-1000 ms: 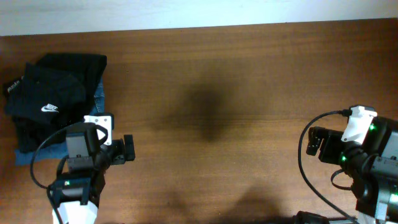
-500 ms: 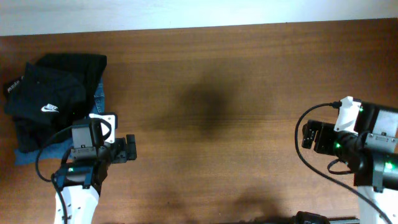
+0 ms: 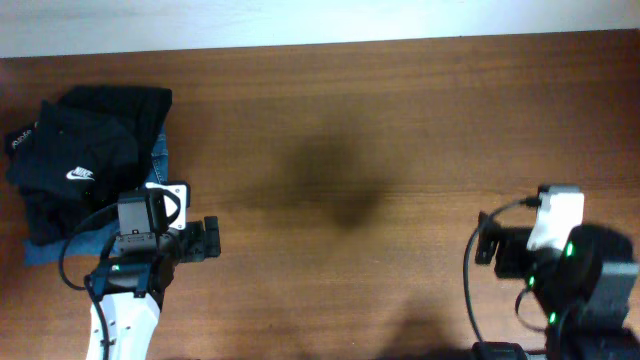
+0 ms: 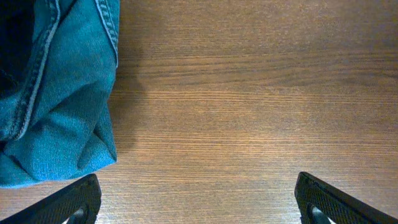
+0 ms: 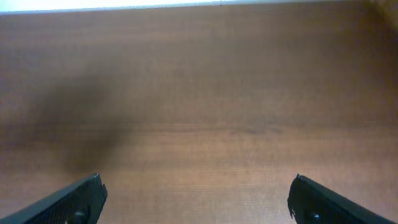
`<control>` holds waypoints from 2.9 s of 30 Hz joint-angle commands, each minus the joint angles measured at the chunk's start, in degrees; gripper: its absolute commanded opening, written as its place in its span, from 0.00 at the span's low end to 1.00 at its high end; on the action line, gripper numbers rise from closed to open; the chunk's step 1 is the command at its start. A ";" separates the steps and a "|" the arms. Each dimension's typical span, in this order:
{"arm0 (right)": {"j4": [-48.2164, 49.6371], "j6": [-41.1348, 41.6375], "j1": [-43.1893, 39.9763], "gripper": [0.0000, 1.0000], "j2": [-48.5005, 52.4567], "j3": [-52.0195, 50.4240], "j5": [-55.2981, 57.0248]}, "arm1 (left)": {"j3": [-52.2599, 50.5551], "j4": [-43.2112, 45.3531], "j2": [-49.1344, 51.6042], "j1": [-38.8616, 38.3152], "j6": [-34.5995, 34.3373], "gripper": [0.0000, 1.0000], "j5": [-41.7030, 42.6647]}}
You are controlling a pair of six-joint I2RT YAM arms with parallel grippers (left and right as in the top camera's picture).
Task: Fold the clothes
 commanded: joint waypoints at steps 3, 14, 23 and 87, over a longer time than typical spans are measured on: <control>7.30 0.09 2.32 0.99 -11.61 -11.89 1.75 | -0.46 -0.09 0.07 0.28 -0.76 0.99 -0.61; 28.35 0.90 6.56 0.99 -30.58 -32.92 0.70 | -0.46 -0.09 0.07 0.28 -0.76 0.99 -0.61; 55.15 0.85 8.02 0.99 -31.69 -47.58 0.94 | -0.46 -0.09 0.07 0.28 -0.76 0.99 -0.61; 49.42 -0.17 9.70 0.99 -31.17 -51.49 0.92 | -2.95 -0.52 -10.12 0.28 -0.74 0.99 -2.29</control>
